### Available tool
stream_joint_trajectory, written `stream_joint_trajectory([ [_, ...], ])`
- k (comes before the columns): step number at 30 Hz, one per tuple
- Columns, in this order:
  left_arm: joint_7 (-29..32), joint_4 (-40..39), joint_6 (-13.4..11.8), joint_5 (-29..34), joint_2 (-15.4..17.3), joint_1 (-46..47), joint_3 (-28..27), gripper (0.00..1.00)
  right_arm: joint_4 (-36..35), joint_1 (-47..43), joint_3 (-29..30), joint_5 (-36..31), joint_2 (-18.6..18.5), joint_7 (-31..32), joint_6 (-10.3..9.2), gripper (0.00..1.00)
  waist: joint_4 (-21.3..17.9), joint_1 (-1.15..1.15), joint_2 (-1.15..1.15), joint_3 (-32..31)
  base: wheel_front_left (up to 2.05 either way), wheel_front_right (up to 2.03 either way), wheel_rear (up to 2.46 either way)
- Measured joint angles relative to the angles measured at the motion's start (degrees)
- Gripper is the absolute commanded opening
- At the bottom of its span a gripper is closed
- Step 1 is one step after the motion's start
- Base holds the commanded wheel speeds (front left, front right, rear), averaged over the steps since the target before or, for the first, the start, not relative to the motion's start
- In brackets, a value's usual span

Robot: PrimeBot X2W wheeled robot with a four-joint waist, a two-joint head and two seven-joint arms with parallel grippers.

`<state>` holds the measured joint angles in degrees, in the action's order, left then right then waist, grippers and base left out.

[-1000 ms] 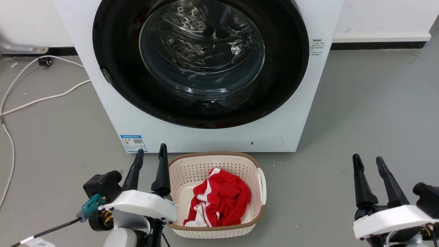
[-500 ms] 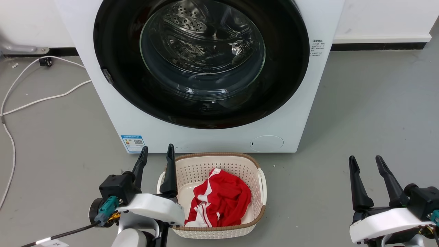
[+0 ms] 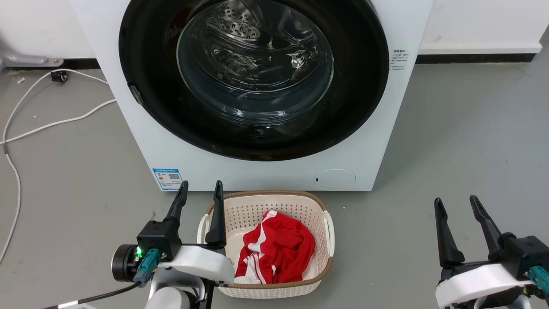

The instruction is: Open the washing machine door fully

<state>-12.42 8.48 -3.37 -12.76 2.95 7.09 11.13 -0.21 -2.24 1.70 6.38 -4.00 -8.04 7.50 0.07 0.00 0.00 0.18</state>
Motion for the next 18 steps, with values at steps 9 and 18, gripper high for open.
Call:
stream_joint_trajectory([
  [9,-0.99,0.09,-0.44,3.57,-0.01,0.01,0.55,1.00,-0.63,-0.35,0.13,-2.93,0.31,-0.09,0.00,1.00,0.07,0.00,0.00,0.17,0.00,0.00,0.00],
  [18,-1.94,0.27,-0.88,6.61,-0.02,0.19,1.21,1.00,-1.38,-0.50,0.22,-5.91,0.48,-0.52,0.00,1.00,0.28,0.00,0.00,0.50,0.00,0.00,0.00],
])
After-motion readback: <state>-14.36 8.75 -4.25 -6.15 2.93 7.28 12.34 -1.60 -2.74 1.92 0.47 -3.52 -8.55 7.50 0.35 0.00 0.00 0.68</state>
